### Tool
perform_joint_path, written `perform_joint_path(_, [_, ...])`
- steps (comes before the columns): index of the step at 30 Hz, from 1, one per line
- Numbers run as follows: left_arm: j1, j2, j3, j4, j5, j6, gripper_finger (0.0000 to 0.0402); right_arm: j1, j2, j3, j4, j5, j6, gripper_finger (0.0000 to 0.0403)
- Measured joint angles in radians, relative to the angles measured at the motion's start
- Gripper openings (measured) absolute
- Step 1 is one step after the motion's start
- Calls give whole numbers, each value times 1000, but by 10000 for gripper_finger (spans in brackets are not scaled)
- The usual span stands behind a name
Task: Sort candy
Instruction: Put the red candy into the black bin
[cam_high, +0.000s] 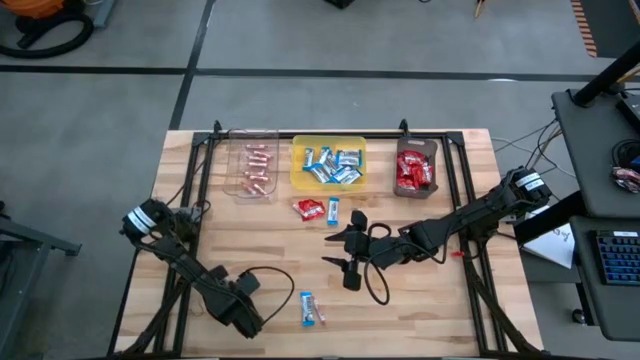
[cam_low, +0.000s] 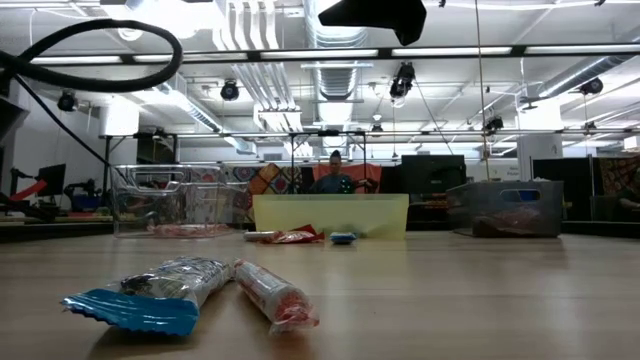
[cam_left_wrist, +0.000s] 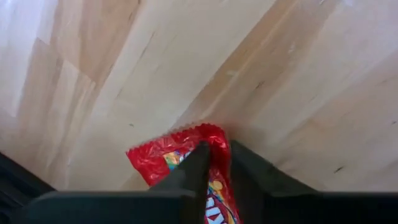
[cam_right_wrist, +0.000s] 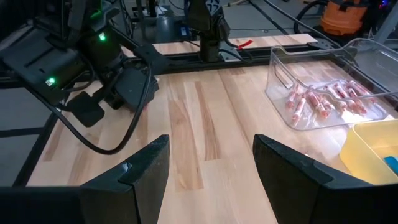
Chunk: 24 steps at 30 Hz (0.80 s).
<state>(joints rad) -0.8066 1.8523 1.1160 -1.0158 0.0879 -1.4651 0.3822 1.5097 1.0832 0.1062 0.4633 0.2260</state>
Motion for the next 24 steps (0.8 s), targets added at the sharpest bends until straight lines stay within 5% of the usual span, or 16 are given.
perform_joint_path(6, [0,-15,34,-2,-75,109,8,11,0,-2,0,-1,1,224])
perform_joint_path(19, [35,-160,176,79,-566,576,0,63,0,-2,0,-30,10,224])
perform_joint_path(24, [55,-220,174,203,-627,784,0,84,0,-5,0,-30,8,224])
